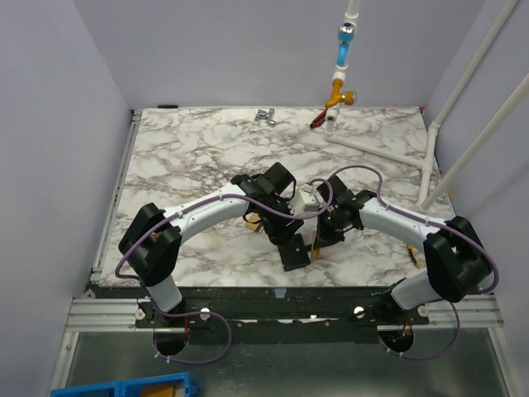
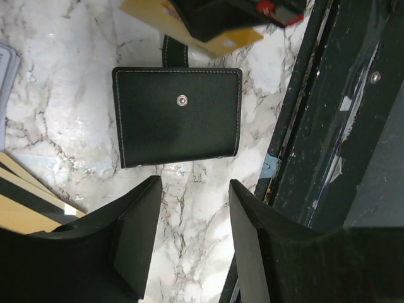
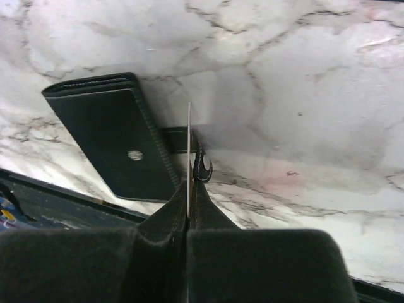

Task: Put the credit cards into the card holder
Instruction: Open the card holder at the center of the board.

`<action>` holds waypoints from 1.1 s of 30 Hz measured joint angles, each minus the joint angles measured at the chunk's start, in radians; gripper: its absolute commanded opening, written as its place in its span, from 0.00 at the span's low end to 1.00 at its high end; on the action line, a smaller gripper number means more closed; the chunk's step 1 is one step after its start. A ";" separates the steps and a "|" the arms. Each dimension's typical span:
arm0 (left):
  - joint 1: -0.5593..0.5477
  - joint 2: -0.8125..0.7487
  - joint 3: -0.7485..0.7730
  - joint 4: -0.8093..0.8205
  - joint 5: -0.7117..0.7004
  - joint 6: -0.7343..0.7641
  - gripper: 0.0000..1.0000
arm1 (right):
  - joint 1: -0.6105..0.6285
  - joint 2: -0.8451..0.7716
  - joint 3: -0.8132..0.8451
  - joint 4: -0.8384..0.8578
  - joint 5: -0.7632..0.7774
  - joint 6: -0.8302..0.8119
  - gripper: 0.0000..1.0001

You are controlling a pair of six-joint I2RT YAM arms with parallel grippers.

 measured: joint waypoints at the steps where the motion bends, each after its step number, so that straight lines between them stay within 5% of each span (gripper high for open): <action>1: -0.006 0.005 0.000 -0.005 0.000 0.005 0.48 | -0.010 0.000 -0.008 0.000 0.001 -0.004 0.01; 9: -0.035 0.056 0.020 -0.036 -0.005 0.052 0.51 | -0.043 0.000 -0.070 0.019 -0.023 -0.014 0.01; 13: -0.086 0.072 0.029 -0.040 -0.023 0.067 0.74 | -0.044 -0.007 -0.092 0.052 -0.050 -0.008 0.01; 17: -0.134 0.076 0.034 -0.035 -0.053 0.078 0.81 | -0.045 -0.029 -0.137 0.106 -0.083 0.014 0.01; 20: -0.157 0.089 0.034 -0.018 -0.087 0.079 0.99 | -0.046 -0.053 -0.183 0.158 -0.114 0.044 0.01; 33: -0.228 0.063 -0.146 0.199 -0.311 0.102 0.99 | -0.051 -0.139 -0.359 0.376 -0.194 0.178 0.01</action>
